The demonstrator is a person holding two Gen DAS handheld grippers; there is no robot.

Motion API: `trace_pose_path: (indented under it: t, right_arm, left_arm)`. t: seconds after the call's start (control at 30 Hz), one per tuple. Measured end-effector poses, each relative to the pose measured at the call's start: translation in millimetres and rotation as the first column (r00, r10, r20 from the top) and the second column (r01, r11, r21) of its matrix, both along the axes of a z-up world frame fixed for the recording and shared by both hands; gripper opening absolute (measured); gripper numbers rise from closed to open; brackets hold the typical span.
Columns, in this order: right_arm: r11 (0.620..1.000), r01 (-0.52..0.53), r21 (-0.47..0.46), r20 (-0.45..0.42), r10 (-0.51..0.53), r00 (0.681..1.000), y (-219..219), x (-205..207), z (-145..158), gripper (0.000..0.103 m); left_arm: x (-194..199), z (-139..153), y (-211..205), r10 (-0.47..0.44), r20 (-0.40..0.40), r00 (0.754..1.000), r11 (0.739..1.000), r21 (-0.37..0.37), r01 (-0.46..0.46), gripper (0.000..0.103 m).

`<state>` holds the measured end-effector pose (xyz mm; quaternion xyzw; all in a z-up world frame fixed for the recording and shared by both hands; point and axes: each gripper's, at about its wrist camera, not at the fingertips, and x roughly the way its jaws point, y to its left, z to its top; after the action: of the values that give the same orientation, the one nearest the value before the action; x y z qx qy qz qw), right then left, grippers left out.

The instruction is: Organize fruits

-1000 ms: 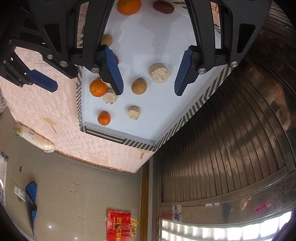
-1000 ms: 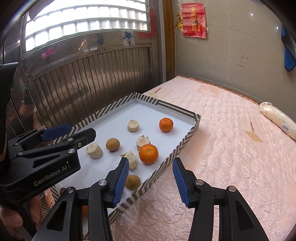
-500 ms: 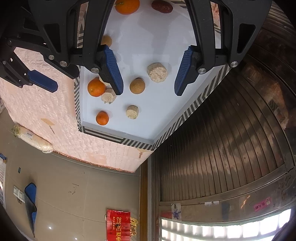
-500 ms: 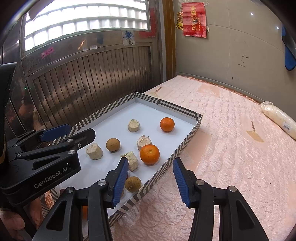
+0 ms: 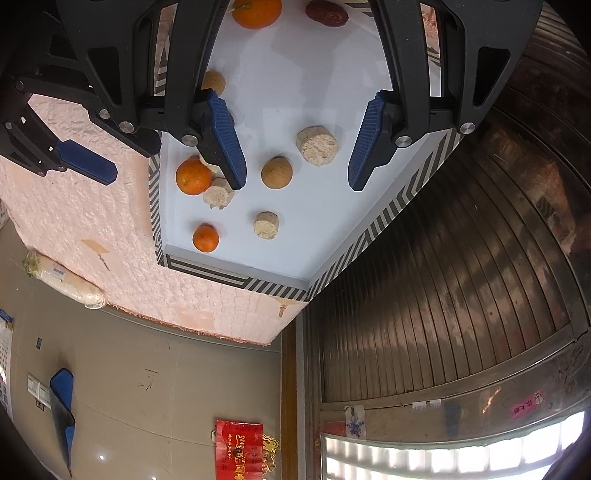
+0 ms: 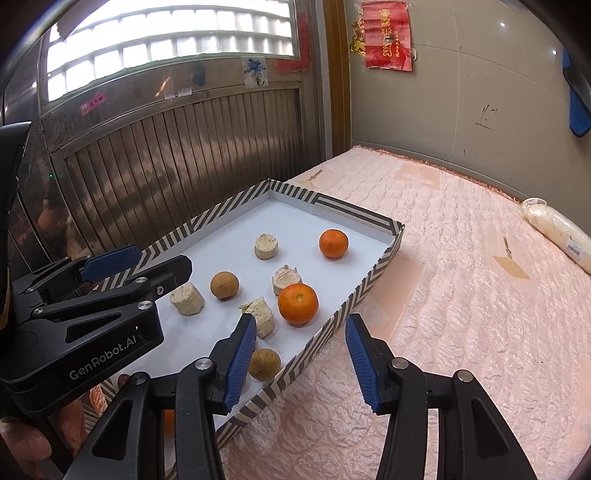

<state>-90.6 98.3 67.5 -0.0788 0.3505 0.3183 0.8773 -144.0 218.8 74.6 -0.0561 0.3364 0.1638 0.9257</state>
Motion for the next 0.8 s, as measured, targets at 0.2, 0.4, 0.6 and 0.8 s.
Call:
trace_pose_path:
  t: [0.2,0.4,0.6,0.8]
  right_arm:
    - [1.000,0.001,-0.008,-0.001,-0.001,1.000,3.2,-1.6,-0.9,0.049]
    - [1.000,-0.001,-0.013,-0.002,0.001,1.000,5.0,-2.1,-1.7,0.049]
    - [1.000,-0.002,-0.022,-0.004,0.002,1.000,7.3,-2.3,-2.9,0.049]
    - [1.000,-0.006,-0.025,-0.007,0.006,1.000,9.3,-1.2,-3.5,0.049]
  left_arm:
    - [1.3,-0.7,-0.2,0.000,-0.005,1.000,1.000,0.004,0.000,0.058]
    - [2.8,-1.8,1.2,0.000,-0.008,1.000,1.000,0.008,0.000,0.058]
    - [3.3,-2.6,1.5,-0.001,-0.009,1.000,1.000,0.007,0.001,0.058]
    - [5.8,-4.8,2.9,-0.013,-0.019,1.000,1.000,-0.002,0.013,0.058]
